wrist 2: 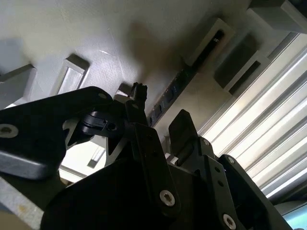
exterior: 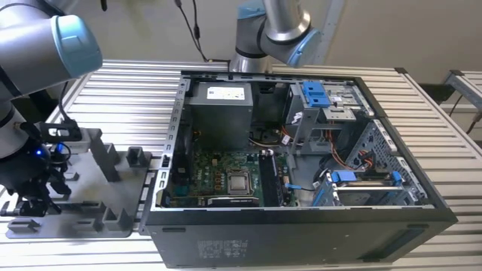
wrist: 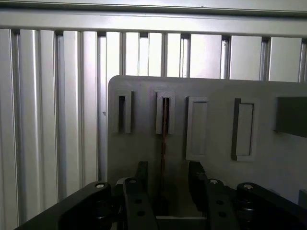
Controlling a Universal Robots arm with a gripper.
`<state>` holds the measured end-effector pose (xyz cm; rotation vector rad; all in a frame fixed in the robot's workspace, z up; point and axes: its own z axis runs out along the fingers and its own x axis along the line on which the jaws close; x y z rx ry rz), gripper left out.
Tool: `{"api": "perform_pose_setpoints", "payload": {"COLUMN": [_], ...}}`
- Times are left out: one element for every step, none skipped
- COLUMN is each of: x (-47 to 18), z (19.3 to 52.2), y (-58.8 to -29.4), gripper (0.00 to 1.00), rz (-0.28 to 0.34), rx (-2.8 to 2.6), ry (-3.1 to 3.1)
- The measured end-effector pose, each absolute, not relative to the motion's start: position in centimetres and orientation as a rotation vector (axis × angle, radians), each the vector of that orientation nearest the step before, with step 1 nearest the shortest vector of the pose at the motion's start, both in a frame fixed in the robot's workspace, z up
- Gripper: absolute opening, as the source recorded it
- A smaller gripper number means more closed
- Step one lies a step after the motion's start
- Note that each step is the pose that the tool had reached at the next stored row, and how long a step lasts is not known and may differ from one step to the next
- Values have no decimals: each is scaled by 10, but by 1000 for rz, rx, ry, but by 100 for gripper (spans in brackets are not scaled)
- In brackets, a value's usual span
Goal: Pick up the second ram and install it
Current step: 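Pick up the second ram and move it above second insertion slot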
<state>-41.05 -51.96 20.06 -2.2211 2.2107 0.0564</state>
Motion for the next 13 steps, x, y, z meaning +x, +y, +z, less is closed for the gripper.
{"api": "perform_pose_setpoints", "payload": {"x": [-411, -411, -411, -412, -413, -413, -414, -414, -415, -415, -415, -415, -415], "z": [200, 199, 198, 198, 197, 196, 196, 195, 195, 194, 194, 194, 194], "y": [-520, -520, -520, -520, -520, -520, -520, -520, -520, -520, -520, -520, -520], "gripper": [48, 48, 48, 48, 48, 48, 48, 48, 48, 48, 48, 48, 48], "rz": [56, 56, 56, 55, 54, 51, 47, 43, 39, 37, 37, 37, 37], "rx": [-2221, -2221, -2221, -2221, -2221, -2221, -2222, -2221, -2221, -2222, -2222, -2223, -2223], "ry": [2211, 2211, 2210, 2210, 2208, 2206, 2202, 2199, 2195, 2193, 2192, 2192, 2191]}}
